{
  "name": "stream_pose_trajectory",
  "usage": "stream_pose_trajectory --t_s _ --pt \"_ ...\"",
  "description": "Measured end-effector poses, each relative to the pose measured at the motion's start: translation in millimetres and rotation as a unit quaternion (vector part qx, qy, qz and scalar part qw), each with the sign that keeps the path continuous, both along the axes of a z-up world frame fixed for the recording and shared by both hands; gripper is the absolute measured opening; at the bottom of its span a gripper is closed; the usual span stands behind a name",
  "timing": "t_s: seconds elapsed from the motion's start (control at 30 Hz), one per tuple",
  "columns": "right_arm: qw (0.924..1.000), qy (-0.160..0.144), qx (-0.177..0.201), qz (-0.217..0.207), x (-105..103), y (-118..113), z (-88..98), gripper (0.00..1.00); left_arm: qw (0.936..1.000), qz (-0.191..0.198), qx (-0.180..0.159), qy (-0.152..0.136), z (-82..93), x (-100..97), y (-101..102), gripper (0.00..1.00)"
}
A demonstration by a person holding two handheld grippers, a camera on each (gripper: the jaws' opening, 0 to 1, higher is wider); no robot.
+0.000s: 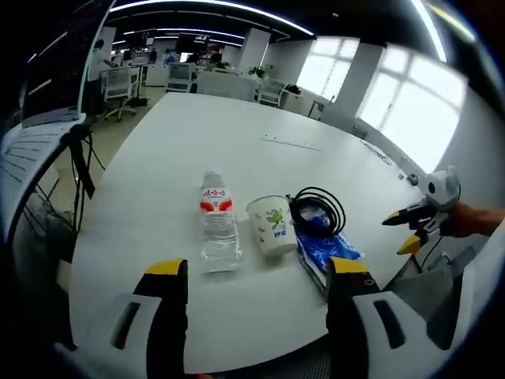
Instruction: Arrange the tabletop items into an orderly group along one side of the table until the central work area is clear of visible clutter.
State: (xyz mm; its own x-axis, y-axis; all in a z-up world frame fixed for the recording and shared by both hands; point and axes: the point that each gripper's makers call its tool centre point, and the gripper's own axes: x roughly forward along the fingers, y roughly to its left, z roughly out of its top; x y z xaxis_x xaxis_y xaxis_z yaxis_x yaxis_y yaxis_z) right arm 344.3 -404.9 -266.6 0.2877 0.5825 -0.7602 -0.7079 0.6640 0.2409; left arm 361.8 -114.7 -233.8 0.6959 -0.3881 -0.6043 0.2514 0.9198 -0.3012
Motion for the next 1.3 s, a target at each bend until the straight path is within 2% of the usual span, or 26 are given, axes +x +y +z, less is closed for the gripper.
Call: stream_pose_trajectory --t_s 0.67,1.3 --pt "1.0000 -0.001 0.003 -0.008 -0.9 -5.1 4.8 0.66 1.0000 -0.001 0.003 -0.005 8.6 1.9 -3.0 0.72" --pt "1.0000 0.006 0.004 -0.006 -7.4 -5.5 1.0 0.66 1.0000 -0.003 -0.001 -0.004 7.7 5.8 -9.3 0.71"
